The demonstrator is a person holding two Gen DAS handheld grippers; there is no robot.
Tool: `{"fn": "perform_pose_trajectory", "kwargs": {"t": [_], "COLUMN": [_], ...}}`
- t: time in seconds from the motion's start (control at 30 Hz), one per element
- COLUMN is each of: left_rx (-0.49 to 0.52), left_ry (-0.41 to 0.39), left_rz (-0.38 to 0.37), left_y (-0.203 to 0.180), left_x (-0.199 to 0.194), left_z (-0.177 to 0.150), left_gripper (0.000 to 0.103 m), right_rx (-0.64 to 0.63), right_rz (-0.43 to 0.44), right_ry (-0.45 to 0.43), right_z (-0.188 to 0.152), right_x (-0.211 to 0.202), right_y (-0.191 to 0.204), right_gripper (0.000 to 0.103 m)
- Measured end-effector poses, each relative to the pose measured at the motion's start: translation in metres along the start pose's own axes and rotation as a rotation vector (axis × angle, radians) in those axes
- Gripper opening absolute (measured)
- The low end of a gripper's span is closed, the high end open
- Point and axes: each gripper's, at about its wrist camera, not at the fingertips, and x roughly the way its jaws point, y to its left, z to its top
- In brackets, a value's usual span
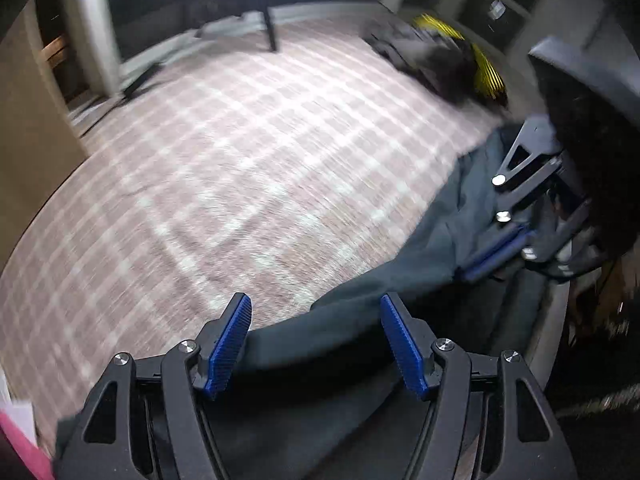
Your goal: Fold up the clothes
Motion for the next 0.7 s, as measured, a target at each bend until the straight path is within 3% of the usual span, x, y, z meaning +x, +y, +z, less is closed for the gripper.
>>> {"fn": "perform_pose_trajectory", "kwargs": {"t": [0.1, 0.17, 0.2, 0.27, 0.3, 0.33, 0.47, 0.5, 0.53, 0.6, 0.7], "left_rx": [0.025, 0.006, -0.015, -0.041, -0.054, -0.054, -0.065, -0.069, -0.073, -0.081, -0.068], "left_ry": [0.068, 0.105, 0.095, 0.070, 0.058, 0.052, 0.043, 0.033, 0.023, -0.011, -0.084], "left_rz": [-0.044, -0.054, -0.067, -0.080, -0.086, -0.085, -0.082, -0.073, -0.062, -0.014, 0.017], "left_y": [-0.007, -0.004, 0.000, 0.003, 0.004, 0.003, 0.002, 0.004, 0.006, 0.008, 0.006], "left_x": [0.015, 0.026, 0.026, 0.022, 0.019, 0.018, 0.017, 0.015, 0.013, 0.004, -0.009], "left_z": [-0.015, -0.028, -0.031, -0.034, -0.035, -0.036, -0.040, -0.038, -0.036, -0.030, -0.018], "left_gripper": [0.044, 0.024, 0.024, 0.024, 0.023, 0.023, 0.023, 0.024, 0.024, 0.034, 0.053], "right_rx": [0.006, -0.013, -0.002, 0.053, 0.080, 0.094, 0.079, 0.063, 0.060, 0.066, 0.047], "right_rz": [0.028, 0.000, -0.021, -0.058, -0.076, -0.093, -0.052, -0.054, -0.030, 0.031, 0.078], "right_ry": [0.040, 0.064, 0.054, 0.007, -0.017, -0.026, 0.040, 0.067, 0.094, 0.150, 0.162], "right_z": [-0.005, -0.004, 0.000, 0.010, 0.015, 0.019, 0.028, 0.028, 0.028, 0.025, 0.020], "right_x": [0.010, 0.013, 0.009, -0.005, -0.012, -0.014, 0.013, 0.023, 0.030, 0.044, 0.048], "right_y": [0.006, 0.005, 0.001, -0.020, -0.031, -0.041, -0.052, -0.050, -0.049, -0.047, -0.035], "right_gripper": [0.004, 0.004, 0.007, 0.032, 0.065, 0.078, 0.077, 0.073, 0.050, 0.020, 0.021]}}
